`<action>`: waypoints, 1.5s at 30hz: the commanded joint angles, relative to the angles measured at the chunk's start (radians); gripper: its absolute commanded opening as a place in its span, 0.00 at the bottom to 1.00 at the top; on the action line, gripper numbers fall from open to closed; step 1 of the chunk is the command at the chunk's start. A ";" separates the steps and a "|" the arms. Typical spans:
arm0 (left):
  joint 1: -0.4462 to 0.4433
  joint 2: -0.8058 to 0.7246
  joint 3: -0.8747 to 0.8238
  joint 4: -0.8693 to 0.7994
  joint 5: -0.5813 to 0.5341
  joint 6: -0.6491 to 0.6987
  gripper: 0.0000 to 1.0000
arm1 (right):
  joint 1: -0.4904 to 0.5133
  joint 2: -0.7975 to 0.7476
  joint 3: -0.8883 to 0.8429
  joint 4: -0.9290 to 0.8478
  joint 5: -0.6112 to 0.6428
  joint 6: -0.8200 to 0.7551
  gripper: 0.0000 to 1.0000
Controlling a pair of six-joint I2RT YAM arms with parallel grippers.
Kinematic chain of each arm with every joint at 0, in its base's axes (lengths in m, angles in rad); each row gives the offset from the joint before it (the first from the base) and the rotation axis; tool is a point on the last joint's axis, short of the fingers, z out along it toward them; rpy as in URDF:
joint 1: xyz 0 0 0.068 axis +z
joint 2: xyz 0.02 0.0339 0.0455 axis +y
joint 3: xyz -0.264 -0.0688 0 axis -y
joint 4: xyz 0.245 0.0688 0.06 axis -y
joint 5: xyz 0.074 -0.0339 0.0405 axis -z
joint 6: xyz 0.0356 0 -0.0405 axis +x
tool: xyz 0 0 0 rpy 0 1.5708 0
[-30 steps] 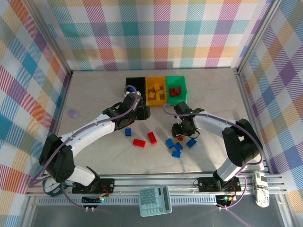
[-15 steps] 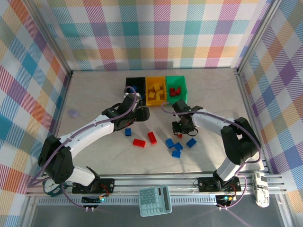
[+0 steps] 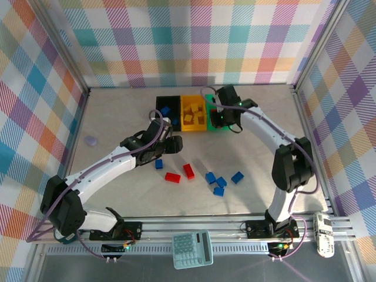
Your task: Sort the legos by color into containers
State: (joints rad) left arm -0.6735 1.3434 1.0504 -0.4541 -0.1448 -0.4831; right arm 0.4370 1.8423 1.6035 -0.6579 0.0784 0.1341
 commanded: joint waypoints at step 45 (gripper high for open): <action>-0.288 0.363 0.111 0.005 0.205 -0.469 0.69 | -0.104 -0.484 -0.520 0.027 -0.109 0.137 0.79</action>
State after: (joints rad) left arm -0.9283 1.6691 1.1358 -0.4782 0.0299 -0.8135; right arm 0.3283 1.4113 1.1122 -0.6449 -0.0353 0.2363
